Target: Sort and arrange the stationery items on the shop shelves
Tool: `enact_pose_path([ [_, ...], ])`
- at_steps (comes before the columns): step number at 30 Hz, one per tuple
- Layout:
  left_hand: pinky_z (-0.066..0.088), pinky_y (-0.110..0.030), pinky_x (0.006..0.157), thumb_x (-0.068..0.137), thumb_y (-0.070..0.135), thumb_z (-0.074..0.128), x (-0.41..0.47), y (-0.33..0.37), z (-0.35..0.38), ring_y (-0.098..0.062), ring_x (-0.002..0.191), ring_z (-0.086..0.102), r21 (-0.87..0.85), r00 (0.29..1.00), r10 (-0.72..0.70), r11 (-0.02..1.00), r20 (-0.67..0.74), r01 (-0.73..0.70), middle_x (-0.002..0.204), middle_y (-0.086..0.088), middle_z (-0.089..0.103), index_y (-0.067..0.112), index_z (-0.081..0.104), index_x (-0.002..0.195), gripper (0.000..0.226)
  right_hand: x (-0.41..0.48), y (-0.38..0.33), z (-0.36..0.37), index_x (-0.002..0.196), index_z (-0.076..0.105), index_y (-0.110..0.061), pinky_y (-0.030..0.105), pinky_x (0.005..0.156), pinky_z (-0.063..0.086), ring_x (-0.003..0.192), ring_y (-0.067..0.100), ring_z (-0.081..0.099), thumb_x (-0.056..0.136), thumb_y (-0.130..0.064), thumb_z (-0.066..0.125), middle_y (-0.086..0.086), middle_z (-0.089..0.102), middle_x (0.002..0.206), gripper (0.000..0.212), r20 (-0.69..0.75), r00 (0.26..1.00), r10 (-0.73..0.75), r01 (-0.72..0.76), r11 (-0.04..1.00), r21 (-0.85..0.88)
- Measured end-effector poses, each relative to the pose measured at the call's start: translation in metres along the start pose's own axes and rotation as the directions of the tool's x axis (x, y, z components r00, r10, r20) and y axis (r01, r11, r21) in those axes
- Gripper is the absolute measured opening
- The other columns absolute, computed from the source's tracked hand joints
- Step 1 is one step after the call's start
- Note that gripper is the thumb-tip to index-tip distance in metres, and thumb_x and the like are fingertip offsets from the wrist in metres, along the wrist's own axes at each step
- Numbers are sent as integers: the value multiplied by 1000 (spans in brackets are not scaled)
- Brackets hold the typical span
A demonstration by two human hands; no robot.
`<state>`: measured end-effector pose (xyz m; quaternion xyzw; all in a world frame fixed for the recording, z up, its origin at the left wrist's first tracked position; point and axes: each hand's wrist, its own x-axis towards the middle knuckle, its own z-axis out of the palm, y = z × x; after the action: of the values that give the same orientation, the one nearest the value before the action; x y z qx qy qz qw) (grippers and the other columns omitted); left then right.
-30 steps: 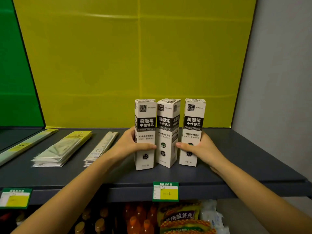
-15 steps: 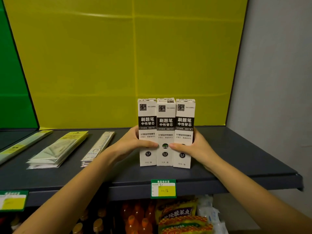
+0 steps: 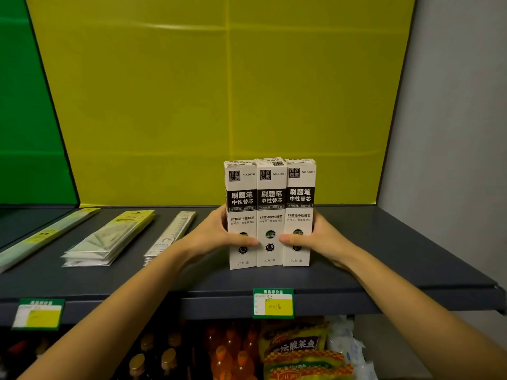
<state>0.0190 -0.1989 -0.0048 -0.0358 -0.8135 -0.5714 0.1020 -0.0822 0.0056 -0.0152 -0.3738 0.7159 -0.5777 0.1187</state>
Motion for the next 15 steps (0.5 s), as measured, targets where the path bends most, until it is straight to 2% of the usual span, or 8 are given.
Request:
enact_pose_path([
  [8,56,-20,73,66,-8,75,-3,-2,-1,-12,98,68,25,999,-12,1000,39,11,106,-1,71,12,51,115,58,-2,6,-3,104,49,-32,14,70,54,93,2,64,68,-1,76,-11,65,105,54,35,999,-4,4,1000,11],
  [15,55,-19,74,65,-6,76,-5,-4,3,-10,100,67,17,1000,-10,1000,-20,10,111,-1,68,12,47,119,64,-3,11,-4,106,44,-38,12,74,52,102,1,57,68,-3,77,-12,60,111,61,97,995,19,-19,1000,-4],
])
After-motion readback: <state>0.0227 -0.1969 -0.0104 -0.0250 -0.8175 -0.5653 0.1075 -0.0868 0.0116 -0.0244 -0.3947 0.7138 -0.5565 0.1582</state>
